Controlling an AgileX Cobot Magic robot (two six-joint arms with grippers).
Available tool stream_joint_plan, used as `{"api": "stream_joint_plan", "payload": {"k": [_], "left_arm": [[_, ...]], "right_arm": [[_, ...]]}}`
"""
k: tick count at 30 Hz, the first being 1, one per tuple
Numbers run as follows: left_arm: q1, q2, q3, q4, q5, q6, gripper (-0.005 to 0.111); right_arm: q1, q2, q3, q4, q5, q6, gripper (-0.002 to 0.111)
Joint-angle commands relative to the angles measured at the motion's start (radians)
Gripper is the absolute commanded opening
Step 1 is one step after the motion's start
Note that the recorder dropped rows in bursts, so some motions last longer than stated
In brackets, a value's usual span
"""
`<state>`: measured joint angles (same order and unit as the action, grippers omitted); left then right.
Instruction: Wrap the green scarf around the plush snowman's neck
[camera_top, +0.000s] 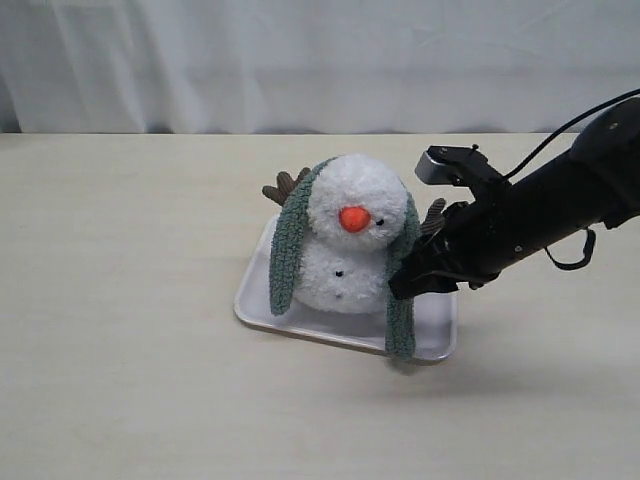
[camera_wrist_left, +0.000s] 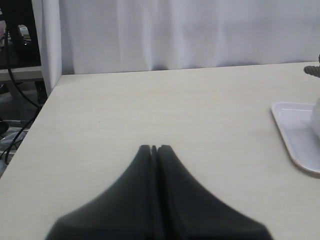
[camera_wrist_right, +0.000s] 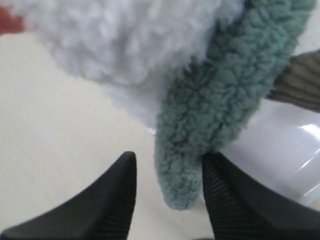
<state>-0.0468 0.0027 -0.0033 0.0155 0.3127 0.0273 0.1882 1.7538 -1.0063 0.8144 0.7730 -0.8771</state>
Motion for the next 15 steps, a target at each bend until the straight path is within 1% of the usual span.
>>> {"api": "stream_joint_plan", "payload": {"k": [1,4,7,10,12,14,15], "left_arm": [[-0.001,-0.003,0.003,-0.001,-0.008,-0.002,0.0],[-0.001,-0.003,0.003,-0.001,-0.008,-0.002,0.0],[-0.001,-0.003,0.003,-0.001,-0.008,-0.002,0.0],[-0.001,-0.003,0.003,-0.001,-0.008,-0.002,0.0],[-0.001,-0.003,0.003,-0.001,-0.008,-0.002,0.0],[-0.001,-0.003,0.003,-0.001,-0.008,-0.002,0.0],[-0.001,-0.003,0.003,-0.001,-0.008,-0.002,0.0]], "right_arm": [[0.0,-0.076,-0.005,-0.056,0.047,0.065,0.05],[0.0,-0.134,-0.005,-0.149,0.047,0.155,0.049],[0.0,-0.197,-0.005,-0.234,0.047,0.218,0.044],[0.0,-0.26,-0.034,-0.239,0.045,0.221,0.03],[0.002,-0.292,-0.068,-0.219,0.045,0.221,0.018],[0.024,-0.317,-0.113,-0.232,0.035,0.221,0.004],[0.037,-0.324,-0.13,-0.237,0.023,0.223,0.004]]}}
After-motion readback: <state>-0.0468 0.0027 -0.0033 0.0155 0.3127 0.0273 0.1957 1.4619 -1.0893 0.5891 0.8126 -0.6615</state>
